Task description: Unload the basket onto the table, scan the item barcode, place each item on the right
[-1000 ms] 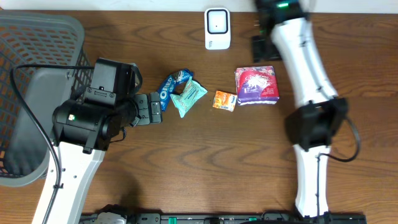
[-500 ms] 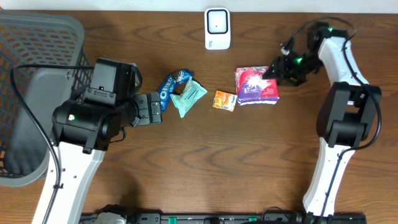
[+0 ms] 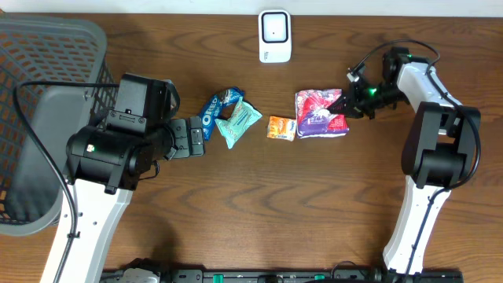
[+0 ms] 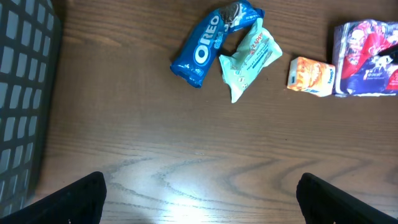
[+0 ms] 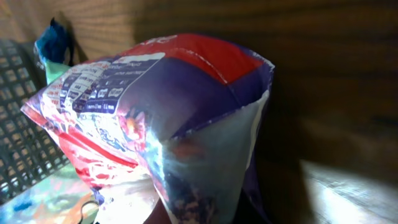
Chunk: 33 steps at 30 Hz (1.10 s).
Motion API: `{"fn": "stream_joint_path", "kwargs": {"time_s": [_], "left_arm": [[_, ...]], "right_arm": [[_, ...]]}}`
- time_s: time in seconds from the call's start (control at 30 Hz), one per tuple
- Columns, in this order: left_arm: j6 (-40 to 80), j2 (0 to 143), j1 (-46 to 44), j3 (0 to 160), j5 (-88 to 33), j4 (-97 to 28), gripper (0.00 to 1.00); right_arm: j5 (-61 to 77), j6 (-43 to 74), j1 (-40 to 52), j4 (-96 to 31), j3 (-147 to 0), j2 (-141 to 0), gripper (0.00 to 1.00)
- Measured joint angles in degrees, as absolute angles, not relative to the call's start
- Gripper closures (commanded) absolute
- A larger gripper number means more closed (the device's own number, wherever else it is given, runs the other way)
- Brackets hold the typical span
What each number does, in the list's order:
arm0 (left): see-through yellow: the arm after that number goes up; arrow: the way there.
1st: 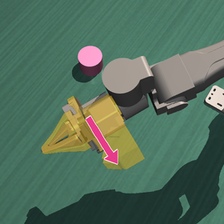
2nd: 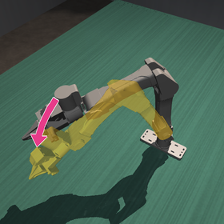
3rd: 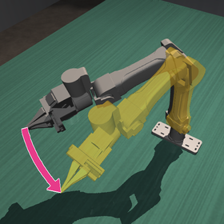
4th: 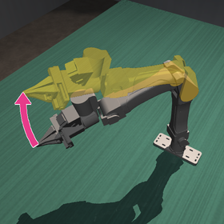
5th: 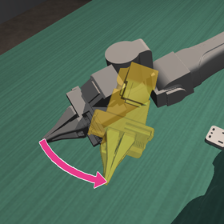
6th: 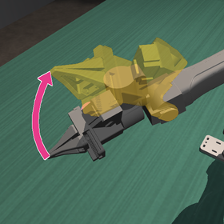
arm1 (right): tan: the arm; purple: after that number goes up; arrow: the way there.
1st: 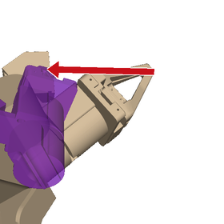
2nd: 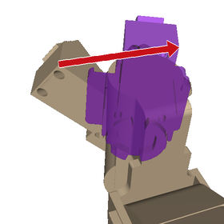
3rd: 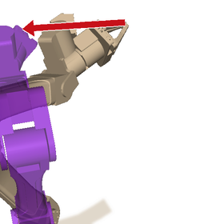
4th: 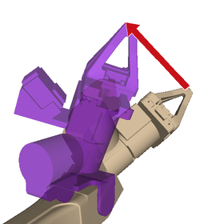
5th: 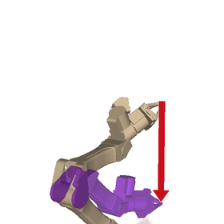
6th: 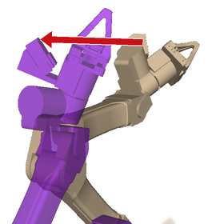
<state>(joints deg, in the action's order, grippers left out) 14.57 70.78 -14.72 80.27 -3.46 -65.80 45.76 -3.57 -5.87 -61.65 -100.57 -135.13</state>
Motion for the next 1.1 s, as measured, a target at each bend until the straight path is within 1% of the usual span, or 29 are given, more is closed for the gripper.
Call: {"fn": "stream_joint_path", "kwargs": {"time_s": [0.17,0.33,0.4,0.47,0.63,0.7,0.73,0.87,1.03,1.1], "left_arm": [[14.6,70.8,-14.7,80.3,-3.5,-65.8,0.02],[14.6,70.8,-14.7,80.3,-3.4,-65.8,0.02],[14.6,70.8,-14.7,80.3,-3.4,-65.8,0.02],[14.6,70.8,-14.7,80.3,-3.5,-65.8,0.02],[14.6,70.8,-14.7,80.3,-3.4,-65.8,0.02],[14.6,70.8,-14.7,80.3,-3.5,-65.8,0.02],[14.6,70.8,-14.7,80.3,-3.5,-65.8,0.02],[14.6,70.8,-14.7,80.3,-3.5,-65.8,0.02],[14.6,70.8,-14.7,80.3,-3.5,-65.8,0.02],[14.6,70.8,-14.7,80.3,-3.5,-65.8,0.02]], "right_arm": [[50.4,-4.0,-5.8,-62.1,-97.8,-134.9,0.99],[64.4,-6.5,-5.6,-62.0,-97.1,-135.5,0.99],[67.4,-5.8,-5.6,-61.5,-98.3,-135.4,0.99],[67.1,-2.8,-5.5,-59.9,-100.2,-135.1,0.99],[57.0,12.1,-3.7,-47.9,-104.5,-131.7,0.98],[51.7,18.9,-1.7,-40.9,-105.6,-129.7,0.99],[47.4,24.2,0.6,-35.0,-106.9,-128.3,0.98],[39.1,32.8,5.6,-24.3,-108.4,-127.0,0.98],[28.7,42.3,11.5,-17.2,-108.7,-126.9,0.99],[25.7,44.4,12.3,-15.9,-108.7,-126.9,0.99]]}}
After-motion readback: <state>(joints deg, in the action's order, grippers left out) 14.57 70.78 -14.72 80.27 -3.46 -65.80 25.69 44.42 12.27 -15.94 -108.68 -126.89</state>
